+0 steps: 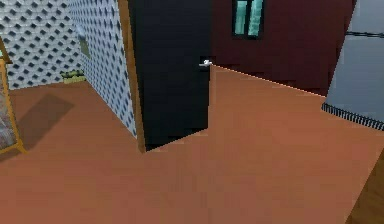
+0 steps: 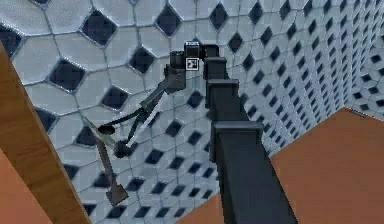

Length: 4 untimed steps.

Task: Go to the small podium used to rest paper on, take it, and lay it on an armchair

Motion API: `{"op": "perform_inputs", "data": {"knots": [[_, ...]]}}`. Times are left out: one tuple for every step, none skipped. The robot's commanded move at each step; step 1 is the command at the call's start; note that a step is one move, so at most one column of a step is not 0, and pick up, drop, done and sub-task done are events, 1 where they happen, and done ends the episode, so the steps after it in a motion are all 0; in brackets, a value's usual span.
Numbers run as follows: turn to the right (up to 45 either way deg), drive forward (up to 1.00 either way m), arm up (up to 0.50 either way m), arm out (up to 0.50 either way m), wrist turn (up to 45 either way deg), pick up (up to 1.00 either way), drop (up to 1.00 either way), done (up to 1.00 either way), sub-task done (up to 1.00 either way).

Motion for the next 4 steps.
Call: {"op": "perform_inputs", "data": {"knots": [[0.0, 0.0, 0.0, -0.4, 0.0, 0.0, 0.0, 0.0, 0.0], [-33.0, 0.0, 0.0, 0.0, 0.0, 0.0, 0.0, 0.0, 0.0], [0.0, 1.0, 0.0, 0.0, 0.0, 0.0, 0.0, 0.0, 0.0], [0.0, 1.0, 0.0, 0.0, 0.0, 0.0, 0.0, 0.0, 0.0]]}}
